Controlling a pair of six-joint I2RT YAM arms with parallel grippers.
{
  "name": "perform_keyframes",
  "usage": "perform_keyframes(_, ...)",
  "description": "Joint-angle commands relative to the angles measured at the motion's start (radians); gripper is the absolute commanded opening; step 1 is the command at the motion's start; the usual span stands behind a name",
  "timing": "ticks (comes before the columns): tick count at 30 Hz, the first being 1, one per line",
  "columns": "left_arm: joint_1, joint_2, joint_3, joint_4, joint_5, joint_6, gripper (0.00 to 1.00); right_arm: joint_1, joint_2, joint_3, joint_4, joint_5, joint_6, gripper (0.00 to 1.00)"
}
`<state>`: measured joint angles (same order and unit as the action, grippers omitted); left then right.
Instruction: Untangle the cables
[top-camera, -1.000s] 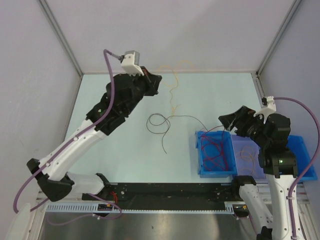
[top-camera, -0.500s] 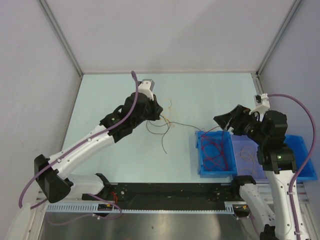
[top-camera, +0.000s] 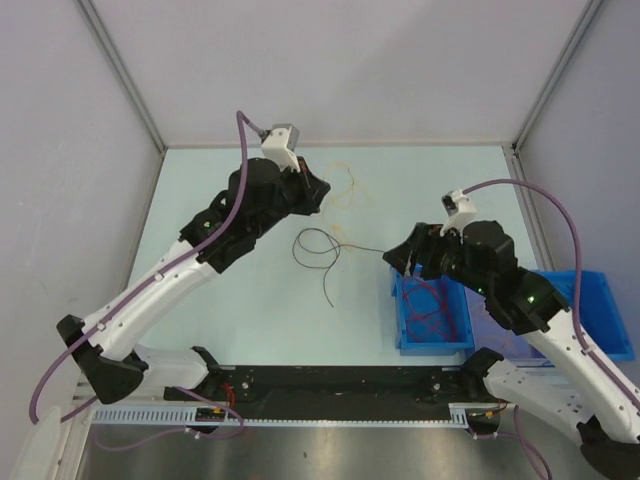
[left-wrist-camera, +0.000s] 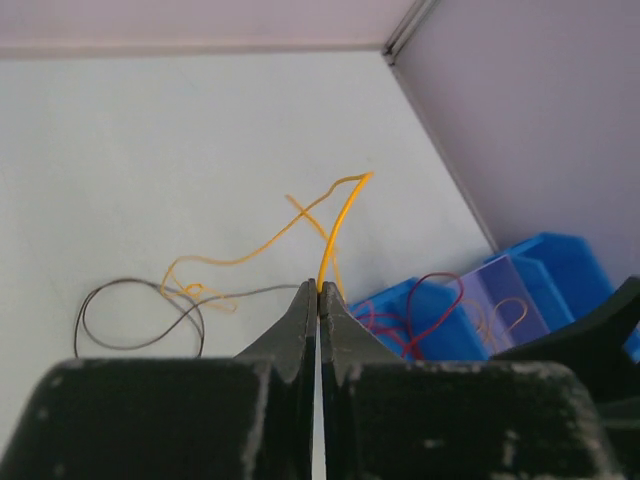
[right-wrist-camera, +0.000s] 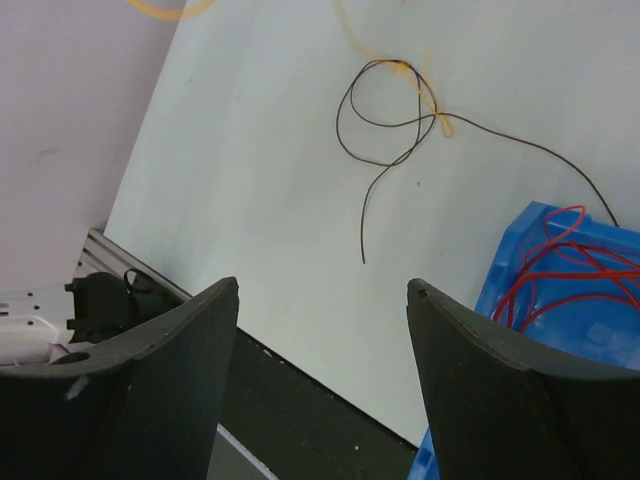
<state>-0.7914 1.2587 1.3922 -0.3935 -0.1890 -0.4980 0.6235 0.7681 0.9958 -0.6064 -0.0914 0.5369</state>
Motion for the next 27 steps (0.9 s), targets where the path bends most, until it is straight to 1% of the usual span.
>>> perform_keyframes(1, 0.0, 0.021, 0.102, -0.019, 0.019, -0.031, 0.0, 0.178, 0.028, 0.024, 0.076, 0.336, 0.023, 0.72)
perform_keyframes(2, 0.0, 0.027, 0.123, -0.028, 0.017, -0.043, 0.0, 0.241, 0.036, 0.024, 0.082, 0.372, 0.026, 0.72)
perform_keyframes(3, 0.0, 0.028, 0.132, -0.031, 0.019, -0.063, 0.0, 0.274, 0.042, 0.024, 0.095, 0.434, 0.029, 0.71)
perform_keyframes(5, 0.0, 0.031, 0.148, -0.03, 0.028, -0.088, 0.0, 0.339, 0.063, 0.024, 0.12, 0.487, 0.037, 0.71)
perform_keyframes(6, 0.0, 0.033, 0.154, -0.033, 0.026, -0.114, 0.0, 0.357, 0.074, 0.024, 0.126, 0.534, 0.044, 0.7)
perform_keyframes(9, 0.0, 0.031, 0.168, -0.03, 0.049, -0.14, 0.0, 0.406, 0.1, 0.024, 0.166, 0.614, 0.031, 0.69)
perform_keyframes(13, 0.0, 0.028, 0.215, -0.021, 0.077, -0.142, 0.0, 0.413, 0.096, 0.024, 0.22, 0.647, -0.011, 0.69)
perform_keyframes(16, 0.001, 0.077, 0.345, -0.068, 0.092, -0.117, 0.0, 0.413, 0.074, 0.032, 0.257, 0.641, -0.04, 0.71)
perform_keyframes(17, 0.0, 0.099, 0.445, -0.085, 0.109, -0.106, 0.0, 0.413, 0.069, 0.036, 0.261, 0.639, -0.046, 0.71)
perform_keyframes(18, 0.0, 0.117, 0.494, -0.094, 0.132, -0.087, 0.0, 0.413, 0.06, 0.041, 0.261, 0.639, -0.049, 0.71)
perform_keyframes(19, 0.001, 0.158, 0.584, -0.099, 0.155, -0.079, 0.0, 0.413, 0.056, 0.049, 0.254, 0.639, -0.049, 0.71)
perform_keyframes(21, 0.0, 0.192, 0.663, -0.09, 0.224, -0.057, 0.0, 0.413, 0.04, 0.055, 0.243, 0.641, -0.046, 0.71)
perform_keyframes(22, 0.001, 0.22, 0.733, -0.09, 0.235, -0.053, 0.0, 0.413, 0.03, 0.058, 0.234, 0.639, -0.043, 0.71)
perform_keyframes(25, 0.0, 0.26, 0.839, -0.093, 0.273, -0.044, 0.0, 0.413, -0.004, 0.06, 0.215, 0.642, -0.032, 0.72)
perform_keyframes(27, 0.0, 0.261, 0.861, -0.058, 0.331, -0.043, 0.0, 0.413, -0.032, 0.06, 0.206, 0.648, -0.028, 0.72)
